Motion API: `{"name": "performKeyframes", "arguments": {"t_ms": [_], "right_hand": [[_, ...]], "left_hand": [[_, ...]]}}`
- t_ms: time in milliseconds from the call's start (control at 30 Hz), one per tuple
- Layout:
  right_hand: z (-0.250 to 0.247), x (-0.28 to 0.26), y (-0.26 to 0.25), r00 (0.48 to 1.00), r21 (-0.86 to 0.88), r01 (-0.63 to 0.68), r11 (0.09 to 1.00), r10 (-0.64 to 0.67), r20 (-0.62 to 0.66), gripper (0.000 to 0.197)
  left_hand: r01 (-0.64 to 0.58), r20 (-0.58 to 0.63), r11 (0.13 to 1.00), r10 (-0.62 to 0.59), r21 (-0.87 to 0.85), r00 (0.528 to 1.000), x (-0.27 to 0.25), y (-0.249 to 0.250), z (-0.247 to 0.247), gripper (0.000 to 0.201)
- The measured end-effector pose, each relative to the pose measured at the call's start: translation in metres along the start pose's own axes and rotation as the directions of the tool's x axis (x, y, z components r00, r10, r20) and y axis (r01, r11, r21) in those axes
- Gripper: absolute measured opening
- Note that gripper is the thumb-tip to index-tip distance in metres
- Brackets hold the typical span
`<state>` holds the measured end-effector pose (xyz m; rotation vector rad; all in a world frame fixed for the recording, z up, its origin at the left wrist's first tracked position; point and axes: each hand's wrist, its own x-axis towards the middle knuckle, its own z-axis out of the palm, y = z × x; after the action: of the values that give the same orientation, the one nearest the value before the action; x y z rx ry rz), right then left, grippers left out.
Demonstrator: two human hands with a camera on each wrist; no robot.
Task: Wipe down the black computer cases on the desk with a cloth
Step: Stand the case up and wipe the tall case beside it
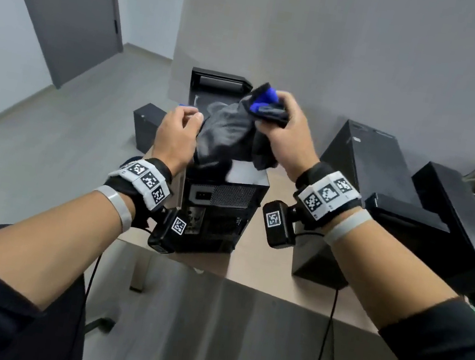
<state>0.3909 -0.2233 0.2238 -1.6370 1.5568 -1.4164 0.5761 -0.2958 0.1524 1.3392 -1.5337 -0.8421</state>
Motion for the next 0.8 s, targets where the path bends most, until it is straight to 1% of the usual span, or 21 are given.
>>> {"name": "performKeyframes", "arguments": {"t_ms": [33, 67, 100, 133, 167, 200, 233, 267, 300, 333, 367, 400, 433, 500, 533, 567, 633, 667, 733, 767, 800], "right_hand": [[0.007, -0.001, 0.013, 0.988, -0.173, 0.037, 0.984, -0.01, 0.154, 0.05], [0.013, -0.004, 0.025, 0.939, -0.331, 0.107, 0.937, 0.015, 0.345, 0.063], [0.018, -0.008, 0.036, 0.854, -0.458, 0.195, 0.867, 0.08, 0.514, 0.075], [0.021, -0.01, 0.044, 0.772, -0.532, 0.255, 0.807, 0.161, 0.614, 0.085], [0.02, -0.012, 0.049, 0.716, -0.549, 0.274, 0.79, 0.214, 0.665, 0.09], [0.018, -0.009, 0.051, 0.691, -0.491, 0.222, 0.842, 0.22, 0.688, 0.089], [0.015, -0.007, 0.05, 0.708, -0.359, 0.103, 0.928, 0.185, 0.681, 0.081], [0.013, -0.003, 0.051, 0.777, -0.188, -0.02, 0.982, 0.133, 0.615, 0.067], [0.011, 0.002, 0.054, 0.874, -0.059, -0.095, 0.994, 0.112, 0.473, 0.048], [0.009, 0.006, 0.059, 0.951, -0.016, -0.116, 0.993, 0.115, 0.285, 0.032], [0.006, 0.01, 0.066, 0.985, -0.077, -0.119, 0.99, 0.127, 0.114, 0.023], [0.005, 0.011, 0.075, 0.991, -0.174, -0.133, 0.976, 0.135, 0.0, 0.019], [0.006, 0.011, 0.083, 0.989, -0.264, -0.146, 0.953, 0.142, -0.036, 0.019], [0.009, 0.013, 0.101, 0.987, -0.37, -0.133, 0.919, 0.155, 0.03, 0.027], [0.011, 0.015, 0.109, 0.982, -0.388, -0.144, 0.91, 0.18, 0.059, 0.033], [0.012, 0.015, 0.114, 0.976, -0.392, -0.164, 0.905, 0.207, 0.072, 0.036], [0.016, 0.015, 0.124, 0.964, -0.375, -0.198, 0.906, 0.25, 0.095, 0.044], [0.018, 0.011, 0.129, 0.959, -0.363, -0.204, 0.909, 0.26, 0.112, 0.052], [0.023, 0.004, 0.134, 0.955, -0.338, -0.205, 0.919, 0.263, 0.136, 0.075], [0.025, 0.002, 0.136, 0.956, -0.325, -0.203, 0.923, 0.259, 0.138, 0.083], [0.025, 0.001, 0.137, 0.957, -0.317, -0.195, 0.928, 0.251, 0.146, 0.086]], "left_hand": [[0.009, -0.067, 0.999, -0.011, -0.035, 0.998, 0.003, 0.007, -0.002, 0.029], [0.012, -0.122, 0.999, -0.016, -0.037, 0.992, 0.004, 0.012, -0.005, 0.025], [-0.005, -0.154, 1.0, 0.003, -0.013, 0.988, 0.005, 0.016, -0.007, 0.022], [-0.034, -0.144, 0.999, 0.039, 0.034, 0.989, 0.005, 0.017, -0.008, 0.019], [-0.082, -0.093, 0.992, 0.091, 0.094, 0.992, 0.003, 0.019, -0.008, 0.016], [-0.136, 0.001, 0.978, 0.138, 0.157, 0.99, 0.0, 0.019, -0.005, 0.015], [-0.197, 0.114, 0.957, 0.176, 0.212, 0.978, -0.006, 0.019, -0.002, 0.014], [-0.259, 0.204, 0.929, 0.209, 0.262, 0.956, -0.01, 0.018, 0.003, 0.015], [-0.313, 0.256, 0.9, 0.239, 0.304, 0.937, -0.013, 0.018, 0.009, 0.022], [-0.35, 0.285, 0.873, 0.259, 0.341, 0.923, -0.014, 0.018, 0.015, 0.032], [-0.37, 0.311, 0.847, 0.259, 0.381, 0.915, -0.014, 0.018, 0.022, 0.04], [-0.383, 0.36, 0.823, 0.236, 0.419, 0.902, -0.014, 0.018, 0.028, 0.048], [-0.388, 0.431, 0.792, 0.177, 0.472, 0.885, -0.014, 0.017, 0.034, 0.057], [-0.391, 0.55, 0.685, -0.017, 0.615, 0.835, -0.014, 0.013, 0.045, 0.077], [-0.39, 0.57, 0.638, -0.095, 0.664, 0.816, -0.014, 0.009, 0.048, 0.083], [-0.385, 0.573, 0.614, -0.137, 0.689, 0.808, -0.013, 0.007, 0.049, 0.084], [-0.381, 0.579, 0.621, -0.145, 0.685, 0.802, -0.008, 0.001, 0.047, 0.081], [-0.385, 0.585, 0.63, -0.137, 0.674, 0.8, -0.007, 0.0, 0.042, 0.078], [-0.373, 0.581, 0.636, -0.148, 0.676, 0.8, 0.0, -0.004, 0.029, 0.075], [-0.36, 0.578, 0.639, -0.165, 0.68, 0.799, 0.005, -0.006, 0.023, 0.078], [-0.349, 0.576, 0.641, -0.181, 0.683, 0.797, 0.01, -0.007, 0.018, 0.082]]}}
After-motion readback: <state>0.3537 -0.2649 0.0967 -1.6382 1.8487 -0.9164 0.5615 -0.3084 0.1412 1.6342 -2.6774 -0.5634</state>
